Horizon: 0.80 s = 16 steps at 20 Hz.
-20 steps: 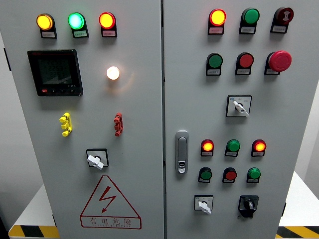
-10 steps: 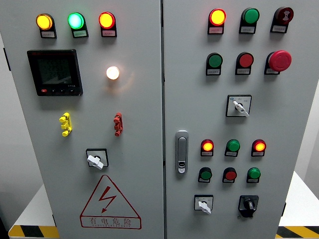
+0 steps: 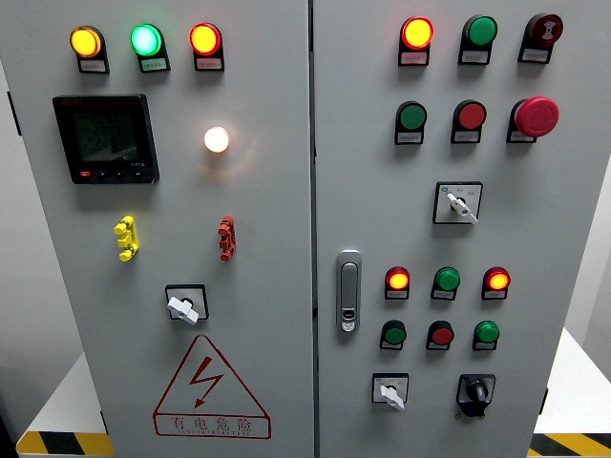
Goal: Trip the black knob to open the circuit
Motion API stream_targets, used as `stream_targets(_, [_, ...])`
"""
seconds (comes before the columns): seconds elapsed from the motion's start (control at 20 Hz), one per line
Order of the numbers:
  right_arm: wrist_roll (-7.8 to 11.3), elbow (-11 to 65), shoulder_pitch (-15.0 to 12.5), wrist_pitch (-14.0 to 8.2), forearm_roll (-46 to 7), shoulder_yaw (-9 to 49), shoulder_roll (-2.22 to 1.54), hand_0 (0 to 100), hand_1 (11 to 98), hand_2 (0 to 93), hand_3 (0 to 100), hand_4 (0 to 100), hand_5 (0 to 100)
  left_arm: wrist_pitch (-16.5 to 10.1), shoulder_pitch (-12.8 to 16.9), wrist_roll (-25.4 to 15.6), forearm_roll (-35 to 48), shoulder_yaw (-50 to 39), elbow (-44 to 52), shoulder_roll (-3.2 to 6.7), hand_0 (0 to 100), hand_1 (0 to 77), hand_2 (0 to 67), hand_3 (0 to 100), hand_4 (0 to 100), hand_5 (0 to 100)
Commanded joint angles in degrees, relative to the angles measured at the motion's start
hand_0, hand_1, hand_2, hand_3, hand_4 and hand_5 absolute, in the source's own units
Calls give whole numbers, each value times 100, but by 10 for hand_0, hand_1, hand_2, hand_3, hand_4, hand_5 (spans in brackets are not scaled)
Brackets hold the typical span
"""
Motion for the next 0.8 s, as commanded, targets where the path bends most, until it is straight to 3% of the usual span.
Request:
stream_targets(0.0, [-30, 99, 237, -226, 1, -20, -25, 698, 402, 25, 446, 496, 617, 0, 0, 0, 0, 0, 0, 0, 0, 30, 129, 214, 67, 16])
stream_targets(0.1, [-91, 151, 404, -420, 10, -73, -51, 706, 402, 25, 487, 544, 654, 0, 0, 0, 0, 0, 0, 0, 0, 30, 129, 214, 67, 16])
stream_targets(0.35, [-206, 354, 484, -430, 10, -178, -69, 718, 400, 24, 536, 601, 709, 0, 0, 0, 0, 0, 0, 0, 0, 31, 129, 214, 67, 16])
stream_targets(0.5, [-276, 494, 598, -509, 10, -249, -7, 725, 399, 17, 580, 668, 777, 0, 0, 0, 0, 0, 0, 0, 0, 31, 129, 214, 67, 16])
stream_targets(0.75, [-373, 617, 809, -640, 10, -345, 2, 729, 400, 15, 619, 726, 830, 0, 0, 0, 0, 0, 0, 0, 0, 31, 129, 214, 67, 16])
